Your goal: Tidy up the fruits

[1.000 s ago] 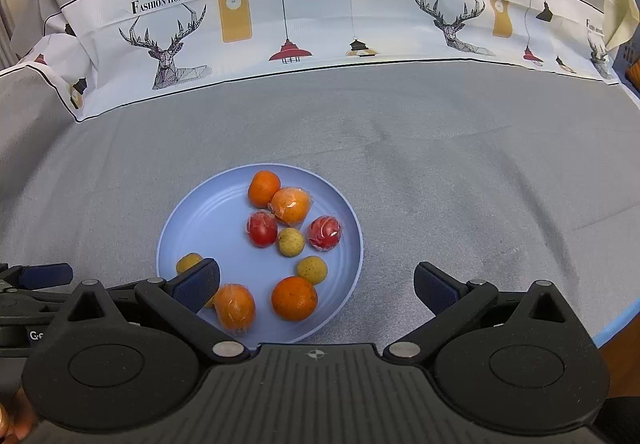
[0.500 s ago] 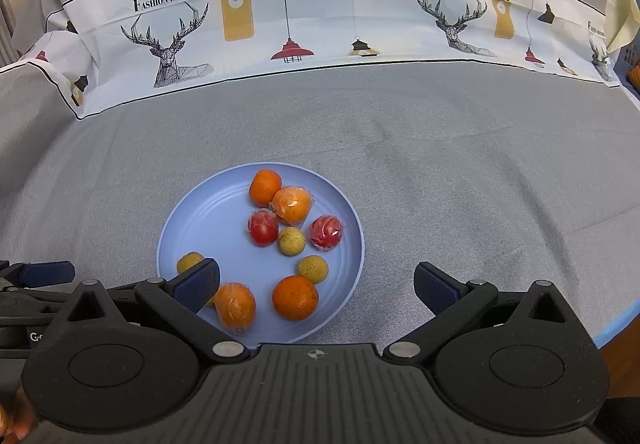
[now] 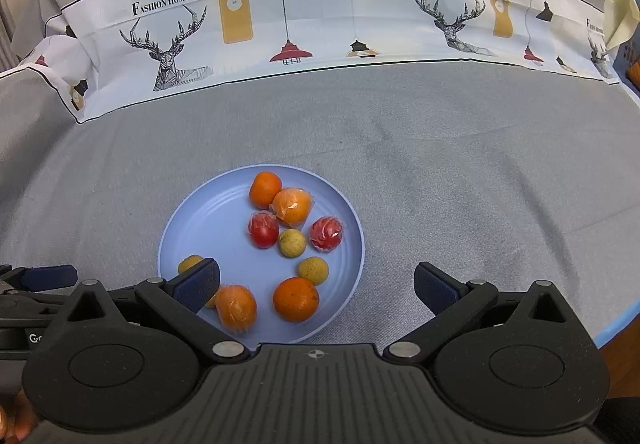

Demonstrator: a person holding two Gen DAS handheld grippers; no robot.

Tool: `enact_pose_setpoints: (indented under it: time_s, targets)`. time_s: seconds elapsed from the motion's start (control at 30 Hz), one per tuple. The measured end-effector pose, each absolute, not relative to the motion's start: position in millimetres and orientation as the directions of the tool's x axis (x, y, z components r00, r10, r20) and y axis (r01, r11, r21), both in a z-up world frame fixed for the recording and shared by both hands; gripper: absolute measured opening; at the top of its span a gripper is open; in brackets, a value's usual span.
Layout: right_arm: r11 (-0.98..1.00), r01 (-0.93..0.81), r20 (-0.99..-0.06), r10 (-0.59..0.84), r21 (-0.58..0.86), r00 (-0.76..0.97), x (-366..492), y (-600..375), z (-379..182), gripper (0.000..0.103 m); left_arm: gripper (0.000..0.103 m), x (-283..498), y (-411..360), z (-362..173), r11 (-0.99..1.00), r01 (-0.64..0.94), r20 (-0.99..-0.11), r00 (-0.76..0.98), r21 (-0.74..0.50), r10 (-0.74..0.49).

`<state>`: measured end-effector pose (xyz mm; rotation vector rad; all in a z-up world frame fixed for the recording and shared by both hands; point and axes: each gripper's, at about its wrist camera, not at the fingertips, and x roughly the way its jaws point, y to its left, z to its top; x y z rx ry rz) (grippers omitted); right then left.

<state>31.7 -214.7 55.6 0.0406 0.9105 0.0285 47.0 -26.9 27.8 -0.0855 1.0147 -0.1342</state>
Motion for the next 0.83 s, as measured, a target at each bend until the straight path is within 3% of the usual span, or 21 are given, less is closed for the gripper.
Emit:
enact_pose_setpoints:
  time_s: [0.83]
  targets:
    - [0.990, 0.052, -0.755, 0.066, 0.132, 0.653, 53.7, -242.9, 66.2, 0.102, 0.103, 56.9, -35.0, 33.5, 0.969, 0.112, -0.807, 0.538, -0.218, -0.244]
